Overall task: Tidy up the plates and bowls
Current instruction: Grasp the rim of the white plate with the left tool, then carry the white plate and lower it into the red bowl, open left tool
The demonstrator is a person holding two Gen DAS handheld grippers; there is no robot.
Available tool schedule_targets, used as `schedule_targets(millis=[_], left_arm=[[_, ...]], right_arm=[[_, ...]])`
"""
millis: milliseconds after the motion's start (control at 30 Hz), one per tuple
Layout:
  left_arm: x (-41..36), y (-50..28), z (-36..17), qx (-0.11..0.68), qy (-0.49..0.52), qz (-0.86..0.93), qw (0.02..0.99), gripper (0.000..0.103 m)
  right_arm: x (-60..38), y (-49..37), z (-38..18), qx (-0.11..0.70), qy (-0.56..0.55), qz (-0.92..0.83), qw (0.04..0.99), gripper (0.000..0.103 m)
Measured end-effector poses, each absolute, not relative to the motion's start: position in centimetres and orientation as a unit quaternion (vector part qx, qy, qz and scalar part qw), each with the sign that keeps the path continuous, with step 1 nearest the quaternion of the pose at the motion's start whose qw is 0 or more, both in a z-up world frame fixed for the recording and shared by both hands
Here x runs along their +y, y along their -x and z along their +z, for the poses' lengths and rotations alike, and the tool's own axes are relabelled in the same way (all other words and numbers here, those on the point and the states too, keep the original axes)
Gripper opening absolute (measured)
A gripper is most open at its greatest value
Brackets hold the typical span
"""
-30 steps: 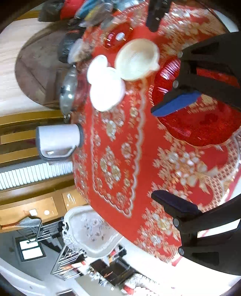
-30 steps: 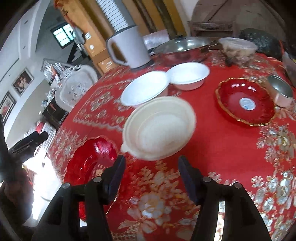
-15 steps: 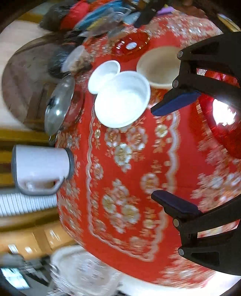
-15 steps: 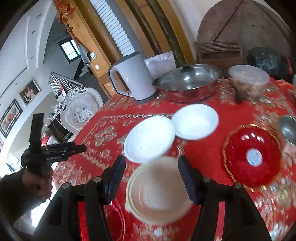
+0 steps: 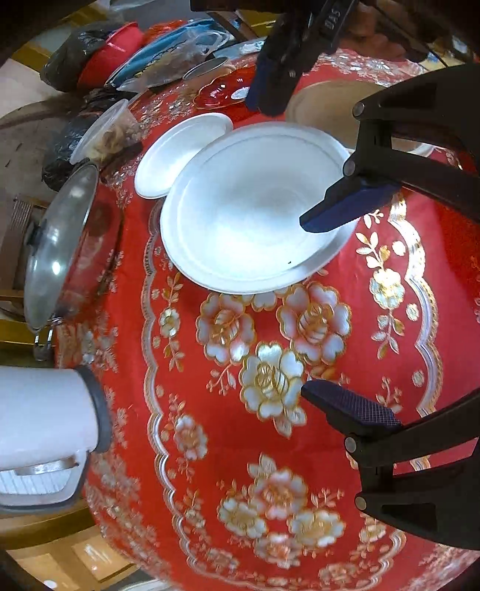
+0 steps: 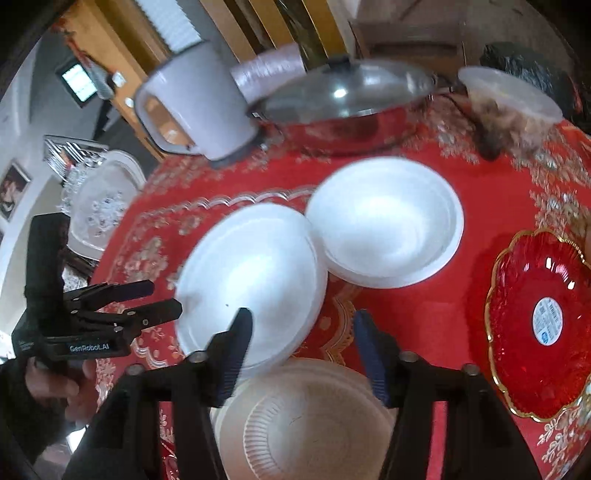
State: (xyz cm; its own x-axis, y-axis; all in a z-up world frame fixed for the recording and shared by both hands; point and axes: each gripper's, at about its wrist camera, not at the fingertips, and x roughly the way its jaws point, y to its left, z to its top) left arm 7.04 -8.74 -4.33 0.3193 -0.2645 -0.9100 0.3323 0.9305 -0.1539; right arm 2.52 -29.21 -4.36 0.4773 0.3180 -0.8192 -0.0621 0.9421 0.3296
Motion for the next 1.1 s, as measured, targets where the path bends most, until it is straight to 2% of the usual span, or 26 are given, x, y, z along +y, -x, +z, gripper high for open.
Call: schedule_targets(millis=[67, 200, 333, 400, 467, 500, 833, 1100], left_arm=[[-9.1, -7.1, -4.6, 0.556, -0.030, -0.192, 0.808, 0.069], [-9.4, -7.7, -5.0, 0.561, -0.021, -0.200, 0.803, 0.063], [-9.6, -8.1, -5.1, 0.560, -0.019, -0.203, 0.803, 0.061], [-9.8, -8.4, -5.2, 0.562, -0.020, -0.202, 0.802, 0.042], [-10.0, -8.7, -5.5, 0.567, -0.017, -0.197, 0.800, 0.019], [-10.2, -8.7, -5.5, 0.566, -0.014, -0.197, 0.800, 0.013], [-10.0, -7.9, -3.4, 0.564, -0.008, -0.180, 0.806, 0.011], [-9.7, -5.4, 0.4, 0.547, -0.010, -0.176, 0.819, 0.011]], right_arm=[[-29.1, -3.0, -4.9, 0.510, -0.123, 0.108, 0.845, 0.031], [-28.8, -3.3, -5.2, 0.515, -0.123, 0.108, 0.841, 0.030], [-28.7, -3.8, -5.4, 0.517, -0.125, 0.103, 0.841, 0.021], [-28.7, -4.0, -5.6, 0.524, -0.124, 0.099, 0.837, 0.015], [-28.5, -4.0, -5.5, 0.522, -0.128, 0.104, 0.837, 0.014], [-28.3, -4.0, -5.4, 0.523, -0.129, 0.110, 0.835, 0.014], [-28.3, -3.3, -3.9, 0.511, -0.142, 0.120, 0.840, 0.013], [-28.6, -0.6, -0.2, 0.482, -0.152, 0.142, 0.851, 0.013]])
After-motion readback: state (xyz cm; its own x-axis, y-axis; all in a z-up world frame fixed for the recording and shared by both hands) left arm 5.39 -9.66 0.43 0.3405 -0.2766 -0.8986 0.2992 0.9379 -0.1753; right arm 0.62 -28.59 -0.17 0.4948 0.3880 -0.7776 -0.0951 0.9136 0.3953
